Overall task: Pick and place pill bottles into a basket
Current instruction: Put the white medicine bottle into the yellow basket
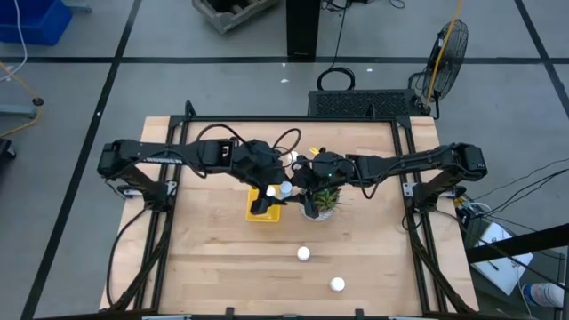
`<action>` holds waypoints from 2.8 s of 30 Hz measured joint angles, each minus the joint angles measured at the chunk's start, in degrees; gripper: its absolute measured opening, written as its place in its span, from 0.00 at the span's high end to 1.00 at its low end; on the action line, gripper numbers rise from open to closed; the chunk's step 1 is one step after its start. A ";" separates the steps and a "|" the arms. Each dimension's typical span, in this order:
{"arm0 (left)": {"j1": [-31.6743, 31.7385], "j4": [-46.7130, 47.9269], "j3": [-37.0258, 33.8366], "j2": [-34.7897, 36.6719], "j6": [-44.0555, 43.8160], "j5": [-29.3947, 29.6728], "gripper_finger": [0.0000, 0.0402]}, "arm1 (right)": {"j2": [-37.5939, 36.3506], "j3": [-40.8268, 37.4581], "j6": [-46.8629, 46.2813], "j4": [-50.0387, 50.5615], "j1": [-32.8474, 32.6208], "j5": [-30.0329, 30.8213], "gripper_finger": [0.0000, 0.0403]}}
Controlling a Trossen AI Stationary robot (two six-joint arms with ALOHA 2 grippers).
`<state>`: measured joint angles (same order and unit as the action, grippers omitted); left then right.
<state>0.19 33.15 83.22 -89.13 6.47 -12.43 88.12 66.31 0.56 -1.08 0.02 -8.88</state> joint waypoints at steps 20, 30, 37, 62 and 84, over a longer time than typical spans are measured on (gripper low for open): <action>0.04 -0.25 -0.09 -1.04 -0.97 3.53 0.30 | 0.04 -1.48 -0.79 -1.05 -0.25 0.06 0.61; 0.13 0.39 -0.09 -1.04 -1.02 3.95 0.60 | 0.04 -1.48 0.70 -1.25 -0.25 0.17 0.60; 0.15 0.94 -0.07 -1.04 -0.80 4.17 0.60 | 0.04 -1.48 1.90 -1.25 -0.22 0.19 0.54; 0.28 3.86 -0.02 -0.96 -0.12 6.18 0.60 | -8.20 -1.56 9.56 14.62 4.32 10.55 0.32; 0.48 0.48 -8.88 -0.80 2.27 5.13 0.60 | -18.58 -11.03 8.10 12.07 6.26 10.63 0.36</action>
<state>0.67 33.63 74.34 -89.93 8.74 -7.30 69.53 55.29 8.66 10.99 6.28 1.76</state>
